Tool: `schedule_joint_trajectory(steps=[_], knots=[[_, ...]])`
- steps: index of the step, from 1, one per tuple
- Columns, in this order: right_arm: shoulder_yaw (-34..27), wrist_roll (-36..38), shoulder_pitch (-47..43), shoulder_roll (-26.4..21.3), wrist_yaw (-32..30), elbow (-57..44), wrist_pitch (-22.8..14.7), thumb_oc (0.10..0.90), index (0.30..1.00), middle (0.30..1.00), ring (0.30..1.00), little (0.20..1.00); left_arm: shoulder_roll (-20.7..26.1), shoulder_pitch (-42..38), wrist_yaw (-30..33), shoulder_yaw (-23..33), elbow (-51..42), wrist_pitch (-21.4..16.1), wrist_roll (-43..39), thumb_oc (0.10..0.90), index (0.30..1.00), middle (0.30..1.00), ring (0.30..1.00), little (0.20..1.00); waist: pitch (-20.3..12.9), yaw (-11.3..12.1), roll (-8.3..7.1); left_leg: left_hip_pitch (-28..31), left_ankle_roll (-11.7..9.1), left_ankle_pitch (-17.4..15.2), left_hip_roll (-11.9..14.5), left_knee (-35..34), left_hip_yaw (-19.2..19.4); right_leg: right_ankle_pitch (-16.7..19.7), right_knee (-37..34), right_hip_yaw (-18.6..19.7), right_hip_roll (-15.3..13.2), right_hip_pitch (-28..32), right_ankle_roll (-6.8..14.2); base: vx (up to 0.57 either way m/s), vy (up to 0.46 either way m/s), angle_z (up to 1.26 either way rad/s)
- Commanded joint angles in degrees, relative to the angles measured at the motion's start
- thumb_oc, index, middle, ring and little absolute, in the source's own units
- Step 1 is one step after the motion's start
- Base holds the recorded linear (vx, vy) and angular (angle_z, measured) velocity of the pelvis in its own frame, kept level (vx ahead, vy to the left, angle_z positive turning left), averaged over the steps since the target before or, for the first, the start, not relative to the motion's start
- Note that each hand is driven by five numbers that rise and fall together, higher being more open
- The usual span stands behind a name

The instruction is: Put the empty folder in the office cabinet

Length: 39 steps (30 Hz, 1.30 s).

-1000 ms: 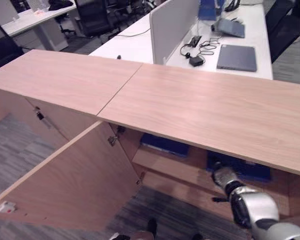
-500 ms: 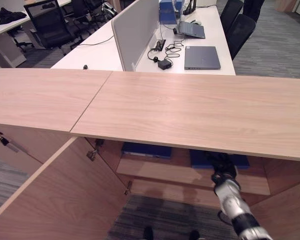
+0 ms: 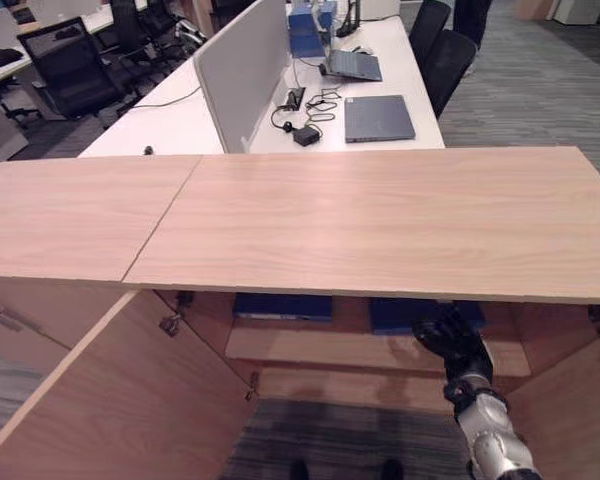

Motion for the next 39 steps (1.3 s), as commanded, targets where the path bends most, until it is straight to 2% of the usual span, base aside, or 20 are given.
schedule_joint_trajectory(steps=[1, 5, 10, 18, 24, 32, 39], knots=[[-2.13, -12.37, -5.04, -4.93, 0.55, -5.83, -3.56, 0.400, 0.300, 0.300, 0.300, 0.300, -2.10, -7.66, -1.46, 2.07, -1.88, -6.01, -1.10, 0.800, 0.900, 0.900, 0.900, 0.900, -0.42, -1.26, -2.66, 3.90, -4.49, -5.36, 3.55, -0.14, -1.06, -7.64, 5.84, -0.27, -5.15, 1.49, 4.91, 0.03, -0.012, -0.16], [-2.55, -22.74, -6.32, -8.75, -1.16, -3.92, -2.14, 0.400, 0.300, 0.300, 0.300, 0.300, -1.70, -7.66, -2.54, 1.34, -2.95, -6.51, -0.44, 0.800, 0.900, 0.900, 0.900, 0.900, 0.55, -1.21, -2.68, 4.16, -4.12, -5.49, 3.85, -0.14, -1.50, -8.80, 7.81, -0.08, -5.06, 0.96, 4.65, 0.01, -0.004, -0.01], [-0.97, -25.40, -10.07, -10.36, -2.52, 1.02, -1.22, 0.400, 0.300, 0.300, 0.300, 0.300, -1.08, -8.06, -2.77, -0.17, -3.36, -6.40, -0.02, 0.800, 0.900, 0.900, 0.900, 0.900, 2.75, -0.25, -2.81, 3.86, -3.90, -5.13, 4.41, -0.14, -1.96, -9.93, 10.22, 0.04, -4.81, -0.62, 4.33, -0.04, -0.027, 0.01], [1.72, -23.66, -19.56, -12.90, -4.98, 8.80, -0.68, 0.400, 0.300, 0.300, 0.300, 0.300, 0.86, -10.15, -1.90, -2.49, -4.99, -6.58, -1.38, 0.800, 0.900, 0.900, 0.900, 0.900, 9.21, 2.47, -2.13, -0.18, -4.00, -2.98, 5.38, 0.46, -4.03, -11.17, 14.84, -1.19, -4.79, -5.85, 3.84, -0.12, -0.033, 0.09], [3.40, -21.98, -27.83, -14.61, -7.39, 14.85, -0.63, 0.400, 0.300, 0.300, 0.300, 0.300, 1.71, -11.61, -0.91, -4.93, -6.43, -7.04, -2.30, 0.800, 0.900, 0.900, 0.900, 0.900, 14.10, 4.67, -0.66, -4.81, -4.15, -1.10, 5.51, 1.45, -6.37, -12.19, 19.25, -2.38, -5.64, -10.70, 3.70, -0.12, -0.019, 0.16], [5.09, -20.77, -35.82, -16.15, -10.06, 21.70, -0.26, 0.400, 0.300, 0.300, 0.300, 0.300, 2.49, -11.65, -0.06, -7.49, -8.12, -7.36, -3.73, 0.800, 0.900, 0.900, 0.900, 0.900, 17.50, 7.35, 1.38, -10.21, -4.30, 0.20, 5.43, 3.10, -9.24, -12.88, 21.95, -4.15, -6.93, -14.03, 3.63, -0.05, -0.025, 0.20], [5.42, -20.55, -39.00, -16.85, -11.33, 23.08, 0.04, 0.400, 0.300, 0.300, 0.300, 0.300, 2.41, -12.25, 0.43, -7.39, -8.27, -7.31, -6.00, 0.800, 0.900, 0.900, 0.900, 0.900, 19.20, 8.17, 2.12, -12.22, -4.19, 0.31, 5.33, 4.10, -10.45, -13.41, 23.30, -4.92, -7.81, -15.33, 3.51, -0.01, -0.011, 0.15]])
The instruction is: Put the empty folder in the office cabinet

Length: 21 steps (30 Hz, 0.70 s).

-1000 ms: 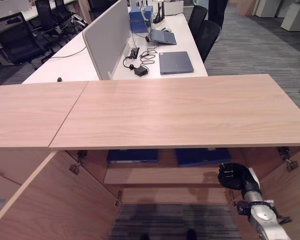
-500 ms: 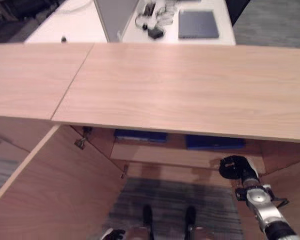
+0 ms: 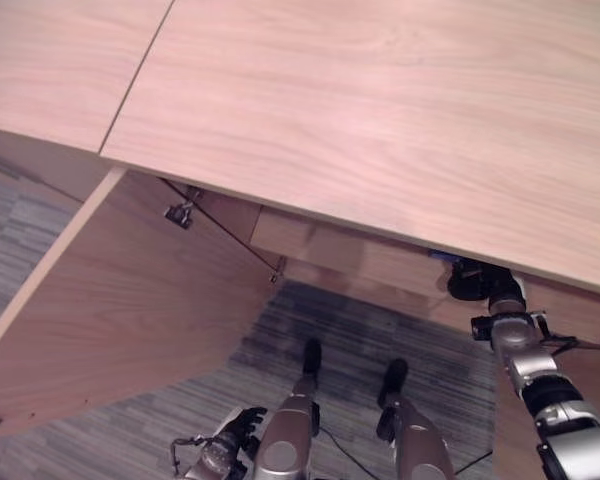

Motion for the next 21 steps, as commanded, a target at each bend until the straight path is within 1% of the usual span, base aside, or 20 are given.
schedule_joint_trajectory(steps=[1, 8, 9, 11, 12, 16, 19, 21], knots=[[-0.41, 1.81, -4.19, -6.13, -3.07, -2.59, -3.69, 0.400, 0.300, 0.300, 0.300, 0.300, -0.95, -0.85, 0.87, -2.48, -0.94, -1.95, -2.37, 0.800, 0.900, 0.900, 0.900, 0.900, -2.45, 0.92, -0.76, 0.09, -4.63, -5.06, 5.55, 4.01, -2.33, -10.20, 11.98, 2.79, -6.16, -2.80, 4.44, 0.00, -0.003, 0.06], [0.33, 2.06, -7.49, -7.00, -3.96, -1.21, -3.85, 0.400, 0.300, 0.300, 0.300, 0.300, -0.56, -0.48, 1.02, -3.30, -1.78, -2.01, -2.66, 0.800, 0.900, 0.900, 0.900, 0.900, -0.37, 1.72, -0.51, -1.67, -4.49, -5.58, 5.32, 5.67, -2.71, -10.27, 13.07, 2.75, -6.68, -4.10, 4.41, -0.01, -0.006, 0.05], [0.40, 2.13, -8.00, -7.14, -4.19, -0.97, -3.82, 0.400, 0.300, 0.300, 0.300, 0.300, -0.44, -0.52, 1.02, -3.33, -2.01, -2.04, -2.93, 0.800, 0.900, 0.900, 0.900, 0.900, 0.10, 1.75, -0.59, -1.88, -4.55, -6.05, 5.15, 6.30, -2.75, -10.93, 13.85, 2.89, -6.96, -4.33, 4.38, -0.04, -0.013, 0.02], [0.36, 2.35, -8.59, -7.32, -4.38, -0.41, -3.82, 0.400, 0.300, 0.300, 0.300, 0.300, -0.29, -0.75, 1.11, -3.41, -2.32, -2.09, -3.30, 0.800, 0.900, 0.900, 0.900, 0.900, 0.60, 1.92, -0.33, -2.82, -4.45, -5.90, 5.07, 6.93, -2.96, -10.40, 13.79, 2.83, -7.02, -4.76, 4.34, -0.03, -0.008, 0.03], [0.47, 2.41, -8.98, -7.42, -4.54, -0.19, -3.79, 0.400, 0.300, 0.300, 0.300, 0.300, -0.18, -0.85, 1.10, -3.27, -2.47, -1.99, -3.75, 0.800, 0.900, 0.900, 0.900, 0.900, 1.05, 1.95, -0.43, -3.01, -4.52, -6.48, 4.93, 7.65, -2.99, -11.09, 14.56, 3.01, -7.27, -4.91, 4.34, -0.02, -0.013, 0.07], [0.74, 2.53, -10.51, -7.71, -5.01, 0.92, -3.44, 0.400, 0.300, 0.300, 0.300, 0.300, 0.22, -1.70, 1.31, -2.49, -2.74, -1.99, -6.21, 0.800, 0.900, 0.900, 0.900, 0.900, 2.61, 1.92, -0.51, -5.55, -4.43, -7.61, 4.42, 11.02, -3.26, -11.51, 16.48, 3.51, -7.63, -6.53, 4.11, -0.03, -0.014, 0.05], [0.79, 2.62, -11.62, -8.23, -5.31, 2.30, -3.24, 0.400, 0.300, 0.300, 0.300, 0.300, 0.64, -1.27, 1.27, -2.74, -2.75, -2.00, -6.39, 0.800, 0.900, 0.900, 0.900, 0.900, 2.70, 2.23, -0.64, -8.73, -4.26, -8.91, 3.75, 14.52, -3.64, -12.23, 18.68, 4.20, -7.84, -8.72, 3.94, -0.02, -0.015, 0.07], [0.66, 2.63, -11.79, -8.28, -5.45, 2.88, -3.25, 0.400, 0.300, 0.300, 0.300, 0.300, 0.74, -0.95, 1.28, -3.04, -2.98, -2.01, -6.06, 0.800, 0.900, 0.900, 0.900, 0.900, 2.70, 2.31, -0.54, -9.49, -4.21, -9.18, 3.53, 15.37, -3.70, -12.50, 19.51, 4.24, -7.93, -9.34, 3.84, -0.01, -0.005, 0.07]])
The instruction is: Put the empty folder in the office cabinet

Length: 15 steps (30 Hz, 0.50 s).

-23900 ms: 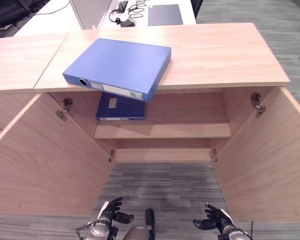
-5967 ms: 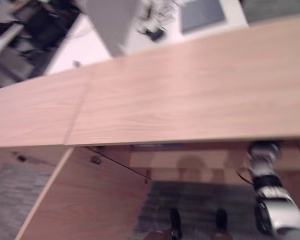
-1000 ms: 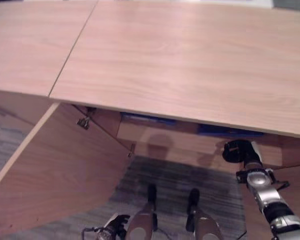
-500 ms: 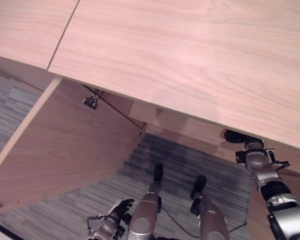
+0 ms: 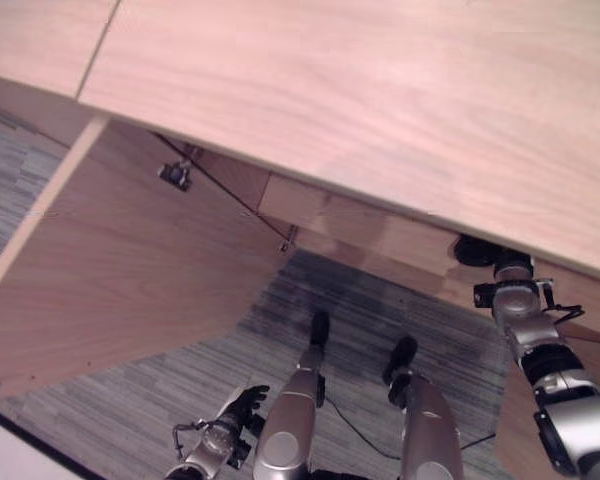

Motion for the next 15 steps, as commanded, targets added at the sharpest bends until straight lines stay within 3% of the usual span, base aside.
schedule_joint_trajectory(steps=[1, 7, 9, 15], knots=[[-0.18, 1.46, -3.95, -6.95, -2.44, 0.95, -1.14, 0.400, 0.300, 0.300, 0.300, 0.300, 0.22, 1.67, 0.60, -2.78, -2.01, -0.91, -0.39, 0.800, 0.900, 0.900, 0.900, 0.900, -0.83, 1.01, -0.27, -1.84, -3.50, -7.95, 5.05, 8.69, -1.89, -4.09, 2.26, 4.03, -3.63, 2.35, 5.04, -0.01, -0.001, 0.03], [0.63, 0.93, -7.34, -8.50, -3.01, 5.17, -0.51, 0.400, 0.300, 0.300, 0.300, 0.300, 0.88, 1.07, 0.72, -2.72, -2.10, -0.84, -1.35, 0.800, 0.900, 0.900, 0.900, 0.900, -0.83, 1.28, -0.16, -4.46, -3.39, -9.06, 4.47, 11.61, -2.21, -5.40, 5.51, 4.34, -4.06, 0.24, 4.63, -0.01, -0.007, 0.03], [1.83, 2.09, -12.73, -10.64, -3.07, 9.32, -0.09, 0.400, 0.300, 0.300, 0.300, 0.300, 1.76, 0.77, 0.81, -3.45, -2.09, -1.03, -1.78, 0.800, 0.900, 0.900, 0.900, 0.900, -0.83, 1.79, 0.03, -5.22, -3.50, -9.25, 4.45, 12.46, -2.33, -6.05, 6.72, 4.24, -3.96, -0.29, 4.35, -0.03, -0.014, 0.01], [4.50, 2.46, -18.22, -12.63, -2.77, 12.96, 0.37, 0.400, 0.300, 0.300, 0.300, 0.300, 2.52, 0.80, 0.27, -4.16, -1.40, -1.00, -1.39, 0.800, 0.900, 0.900, 0.900, 0.900, -0.85, 2.38, -0.15, -4.10, -3.65, -9.24, 4.39, 12.14, -2.48, -6.18, 6.37, 4.00, -3.79, 0.96, 4.07, -0.01, -0.003, 0.02]])
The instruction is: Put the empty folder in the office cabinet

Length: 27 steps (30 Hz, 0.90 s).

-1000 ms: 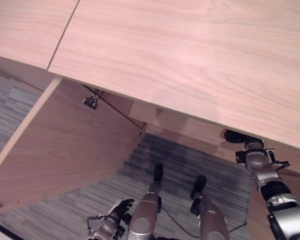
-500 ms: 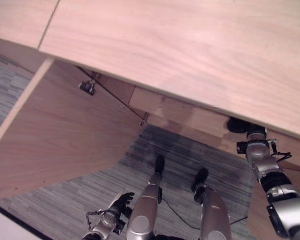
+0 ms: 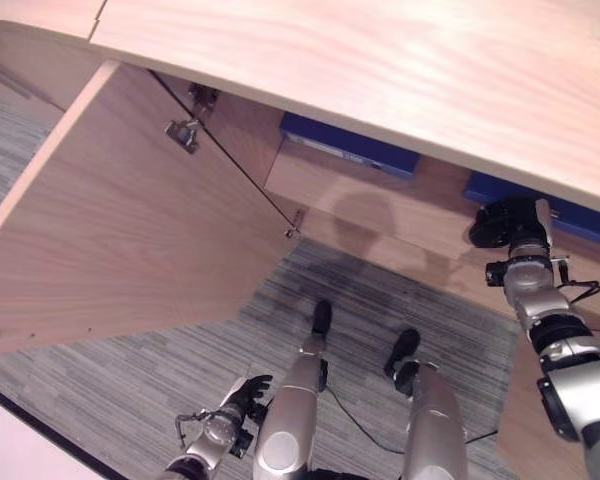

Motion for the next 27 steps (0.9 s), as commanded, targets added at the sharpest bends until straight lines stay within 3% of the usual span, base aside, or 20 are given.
schedule_joint_trajectory(steps=[1, 9, 13, 17, 23, 24, 25, 27], knots=[[0.59, 1.80, -7.84, -10.56, -2.13, -0.14, -1.79, 0.400, 0.300, 0.300, 0.300, 0.300, 2.04, 2.25, 0.02, -3.05, 0.38, -0.80, 0.60, 0.800, 0.900, 0.900, 0.900, 0.900, -1.21, 1.16, -0.48, 1.90, -3.15, -8.31, 4.50, 6.17, -1.99, -4.81, 0.55, 3.62, -2.88, 6.43, 5.23, 0.00, 0.000, 0.00], [1.87, 2.29, -10.31, -11.50, -1.95, -0.30, -1.95, 0.400, 0.300, 0.300, 0.300, 0.300, 2.44, 1.98, -0.57, -3.39, 1.12, -1.02, 1.35, 0.800, 0.900, 0.900, 0.900, 0.900, -2.49, 1.70, -1.33, 3.56, -3.47, -8.18, 4.75, 5.28, -2.03, -4.12, -0.99, 3.18, -2.60, 8.17, 5.25, 0.00, 0.000, 0.00], [-0.11, 4.15, -7.52, -10.38, -2.21, -5.31, -3.08, 0.400, 0.300, 0.300, 0.300, 0.300, 1.80, 1.37, -0.66, -2.79, 1.66, -0.77, 1.35, 0.800, 0.900, 0.900, 0.900, 0.900, -3.37, 1.59, -1.78, 5.40, -3.72, -7.52, 5.21, 3.32, -1.70, -3.26, -3.08, 2.65, -2.63, 10.17, 5.53, 0.01, 0.004, 0.00], [-4.33, 3.49, 2.36, -6.51, -2.35, -14.93, -4.26, 0.400, 0.300, 0.300, 0.300, 0.300, 0.43, 1.17, -0.69, -1.41, 2.49, -0.24, 2.11, 0.800, 0.900, 0.900, 0.900, 0.900, -5.30, 1.07, -2.51, 8.34, -3.85, -6.51, 5.76, -0.18, -1.53, -1.80, -6.62, 1.92, -2.37, 12.94, 5.97, 0.07, 0.024, 0.01], [-11.13, 3.34, 26.02, 6.12, 0.37, -31.05, -6.73, 0.400, 0.300, 0.300, 0.300, 0.300, -2.81, 1.53, -0.11, 3.18, 4.64, 1.08, 3.07, 0.800, 0.900, 0.900, 0.900, 0.900, -11.52, -2.44, -4.34, 15.09, -3.78, -3.41, 6.49, -9.79, 0.49, 1.98, -15.22, 0.30, -1.02, 18.24, 7.29, 0.14, 0.055, -0.01], [-11.66, 3.83, 30.52, 8.35, 1.86, -34.24, -7.08, 0.718, 0.778, 0.778, 0.778, 0.778, -3.22, 1.63, 0.07, 4.67, 5.17, 1.11, 2.67, 0.800, 0.900, 0.900, 0.900, 0.900, -12.74, -3.76, -4.87, 17.09, -3.75, -3.38, 6.45, -11.36, 1.19, 2.32, -16.43, 0.46, -0.61, 19.63, 7.58, 0.13, 0.073, -0.01], [-11.60, 3.99, 32.91, 9.52, 3.14, -35.40, -7.25, 0.800, 0.900, 0.900, 0.900, 0.900, -3.47, 1.32, 0.12, 5.31, 5.78, 1.22, 2.58, 0.800, 0.900, 0.900, 0.900, 0.900, -13.59, -4.57, -5.15, 17.64, -3.59, -3.11, 6.36, -11.87, 1.77, 3.06, -17.53, 0.58, -0.32, 20.06, 7.70, 0.15, 0.073, -0.01], [-11.55, 4.41, 37.86, 11.68, 5.53, -38.07, -7.36, 0.800, 0.900, 0.900, 0.900, 0.900, -3.78, 1.57, 0.01, 7.07, 6.15, 1.25, 2.36, 0.800, 0.900, 0.900, 0.900, 0.900, -15.28, -6.18, -5.82, 20.03, -3.23, -3.66, 6.19, -12.63, 2.94, 3.79, -18.86, 1.69, 0.09, 21.42, 8.08, 0.12, 0.110, -0.14]])
